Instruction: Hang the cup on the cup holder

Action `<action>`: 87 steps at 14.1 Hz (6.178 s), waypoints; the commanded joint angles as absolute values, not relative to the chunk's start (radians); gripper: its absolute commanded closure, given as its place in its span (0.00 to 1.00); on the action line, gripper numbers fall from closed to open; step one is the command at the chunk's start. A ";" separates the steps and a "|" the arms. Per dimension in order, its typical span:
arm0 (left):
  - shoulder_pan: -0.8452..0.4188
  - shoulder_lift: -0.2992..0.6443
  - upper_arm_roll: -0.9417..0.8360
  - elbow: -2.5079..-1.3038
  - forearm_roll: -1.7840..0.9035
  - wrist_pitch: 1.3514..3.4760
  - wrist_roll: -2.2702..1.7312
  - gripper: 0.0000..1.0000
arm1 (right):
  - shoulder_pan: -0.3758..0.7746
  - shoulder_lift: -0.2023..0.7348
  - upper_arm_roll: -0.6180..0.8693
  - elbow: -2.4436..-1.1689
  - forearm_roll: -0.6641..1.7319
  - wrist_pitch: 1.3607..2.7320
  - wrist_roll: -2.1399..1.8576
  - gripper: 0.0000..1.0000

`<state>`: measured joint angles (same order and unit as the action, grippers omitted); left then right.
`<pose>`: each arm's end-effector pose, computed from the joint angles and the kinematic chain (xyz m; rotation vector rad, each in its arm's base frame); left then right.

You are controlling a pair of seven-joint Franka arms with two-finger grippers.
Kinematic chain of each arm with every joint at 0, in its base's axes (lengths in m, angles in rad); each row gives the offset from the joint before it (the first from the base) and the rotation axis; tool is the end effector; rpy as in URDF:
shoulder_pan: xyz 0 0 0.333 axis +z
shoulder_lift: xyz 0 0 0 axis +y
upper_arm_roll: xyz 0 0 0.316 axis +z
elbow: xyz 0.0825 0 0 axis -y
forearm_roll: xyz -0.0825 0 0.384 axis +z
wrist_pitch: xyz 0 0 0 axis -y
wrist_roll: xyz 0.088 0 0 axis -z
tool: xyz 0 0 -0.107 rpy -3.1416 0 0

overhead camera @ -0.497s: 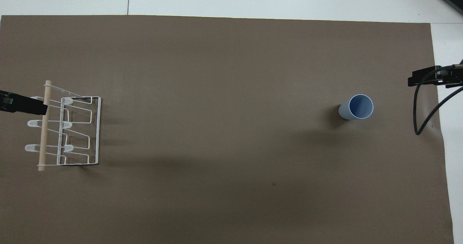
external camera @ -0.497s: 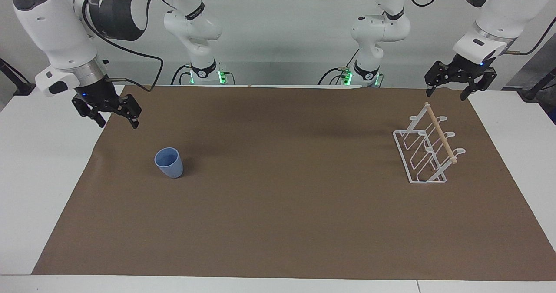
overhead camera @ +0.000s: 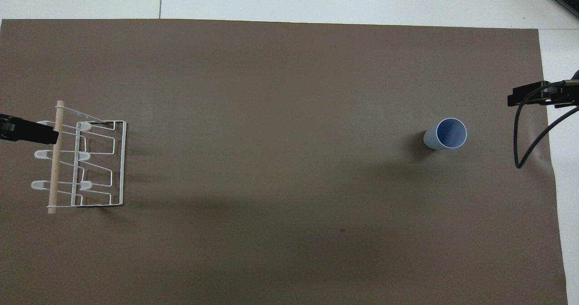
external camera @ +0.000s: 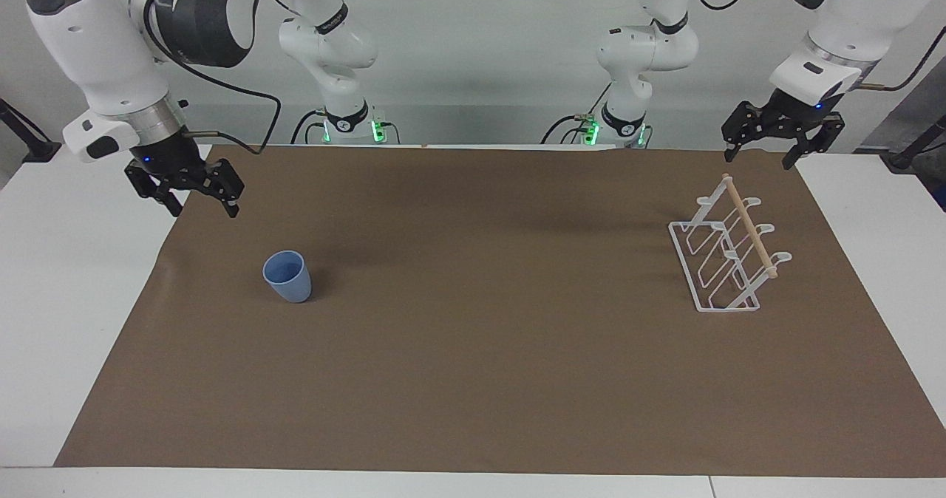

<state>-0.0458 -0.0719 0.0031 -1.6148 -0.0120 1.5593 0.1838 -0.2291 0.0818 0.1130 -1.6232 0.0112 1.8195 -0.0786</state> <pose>0.5303 -0.0239 0.6418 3.1103 -0.3541 0.0270 0.5949 -0.0709 0.5757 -3.1267 0.0634 -0.1823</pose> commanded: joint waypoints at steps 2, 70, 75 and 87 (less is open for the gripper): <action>-0.051 -0.092 0.003 -1.632 0.011 1.560 0.184 0.00 | -0.207 0.058 0.124 -1.804 0.003 1.971 -0.060 0.00; -0.238 -0.048 -0.086 -1.678 -0.347 1.973 1.193 0.00 | 0.319 0.184 0.187 -1.626 0.899 2.353 0.288 1.00; -0.272 0.009 -0.087 -1.683 -0.408 2.025 1.183 0.00 | 0.316 0.184 0.187 -1.626 0.899 2.353 0.290 1.00; -0.325 0.049 -0.087 -1.669 -0.439 2.100 1.183 0.73 | 0.319 0.184 0.186 -1.629 0.897 2.358 0.295 1.00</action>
